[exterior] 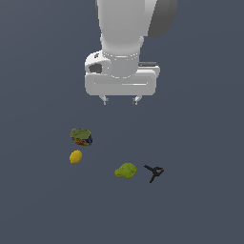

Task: Pick up a designated object from a clutter of objects.

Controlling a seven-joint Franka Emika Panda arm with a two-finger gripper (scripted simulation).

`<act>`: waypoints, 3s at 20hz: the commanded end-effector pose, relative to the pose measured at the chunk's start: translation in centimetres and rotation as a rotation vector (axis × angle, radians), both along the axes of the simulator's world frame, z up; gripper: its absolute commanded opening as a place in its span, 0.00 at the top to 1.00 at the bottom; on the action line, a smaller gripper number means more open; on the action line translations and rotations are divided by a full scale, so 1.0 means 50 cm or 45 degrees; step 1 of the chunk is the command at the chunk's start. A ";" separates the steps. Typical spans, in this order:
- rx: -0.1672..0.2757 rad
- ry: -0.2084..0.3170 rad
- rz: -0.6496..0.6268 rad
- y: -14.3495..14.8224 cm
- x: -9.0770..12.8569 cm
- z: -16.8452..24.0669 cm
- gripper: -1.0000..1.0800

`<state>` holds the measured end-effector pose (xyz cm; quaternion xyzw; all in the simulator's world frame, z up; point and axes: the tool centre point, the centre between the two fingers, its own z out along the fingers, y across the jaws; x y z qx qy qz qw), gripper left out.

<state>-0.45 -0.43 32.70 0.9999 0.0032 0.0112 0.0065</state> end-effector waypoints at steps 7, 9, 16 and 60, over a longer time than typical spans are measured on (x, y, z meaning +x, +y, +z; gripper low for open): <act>-0.009 -0.001 0.046 0.010 -0.001 -0.001 0.04; -0.014 -0.001 0.069 0.016 -0.002 -0.002 0.04; -0.016 -0.001 0.084 0.019 -0.002 -0.002 0.04; -0.046 0.057 1.005 -0.241 0.004 -0.247 0.04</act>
